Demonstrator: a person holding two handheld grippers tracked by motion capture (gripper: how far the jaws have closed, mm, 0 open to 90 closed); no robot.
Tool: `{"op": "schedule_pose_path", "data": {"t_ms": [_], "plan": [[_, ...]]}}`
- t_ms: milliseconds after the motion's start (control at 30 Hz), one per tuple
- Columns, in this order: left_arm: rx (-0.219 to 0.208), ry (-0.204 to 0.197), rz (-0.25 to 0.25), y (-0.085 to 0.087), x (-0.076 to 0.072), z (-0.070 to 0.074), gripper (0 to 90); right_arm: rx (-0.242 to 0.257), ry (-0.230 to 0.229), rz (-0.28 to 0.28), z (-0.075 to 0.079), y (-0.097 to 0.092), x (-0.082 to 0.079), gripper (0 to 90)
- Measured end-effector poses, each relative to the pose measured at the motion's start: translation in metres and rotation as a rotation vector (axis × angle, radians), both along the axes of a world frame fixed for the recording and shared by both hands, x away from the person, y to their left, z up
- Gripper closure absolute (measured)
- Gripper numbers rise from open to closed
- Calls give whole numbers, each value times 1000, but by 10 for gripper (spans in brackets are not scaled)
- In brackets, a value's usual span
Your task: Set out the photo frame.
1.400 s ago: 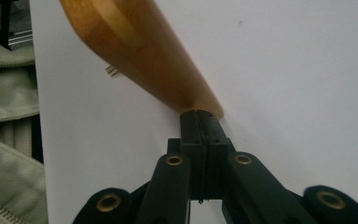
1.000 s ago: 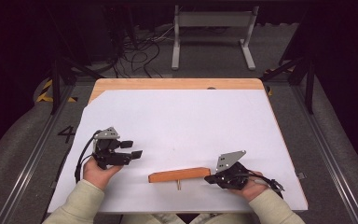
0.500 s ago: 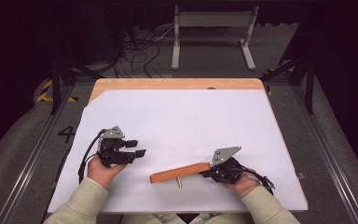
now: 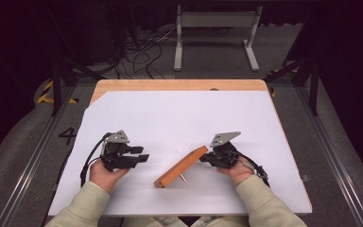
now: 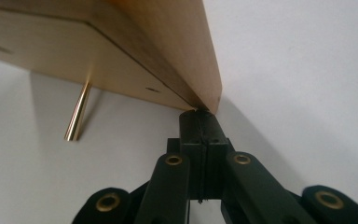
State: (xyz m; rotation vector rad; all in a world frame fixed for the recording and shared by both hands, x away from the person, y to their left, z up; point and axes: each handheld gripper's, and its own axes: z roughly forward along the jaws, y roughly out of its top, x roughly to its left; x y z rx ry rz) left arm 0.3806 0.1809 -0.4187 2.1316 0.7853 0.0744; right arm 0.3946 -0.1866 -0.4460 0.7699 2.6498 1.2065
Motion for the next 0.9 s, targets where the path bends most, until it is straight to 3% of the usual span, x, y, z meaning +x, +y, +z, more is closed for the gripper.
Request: {"op": "schedule_pose_path", "data": {"t_ms": [167,300,700,833,867,900], "plan": [[13,8,-21,-1,-2,0,689,3,-29,-16,-1,11,12,900],[37,22,-50,-5,-3,-3,771,18,-16,-46,-1,23,25,900],[108,58,-134,-14,-6,-9,831,53,-20,-57,-1,43,42,900],[122,79,-169,-16,-10,-11,852,45,-46,-54,3,40,40,900],[131,84,-192,-18,-11,-12,873,7,-82,-56,9,34,36,900],[156,102,-215,-22,-12,-15,892,5,-82,-74,15,22,31,900]]}}
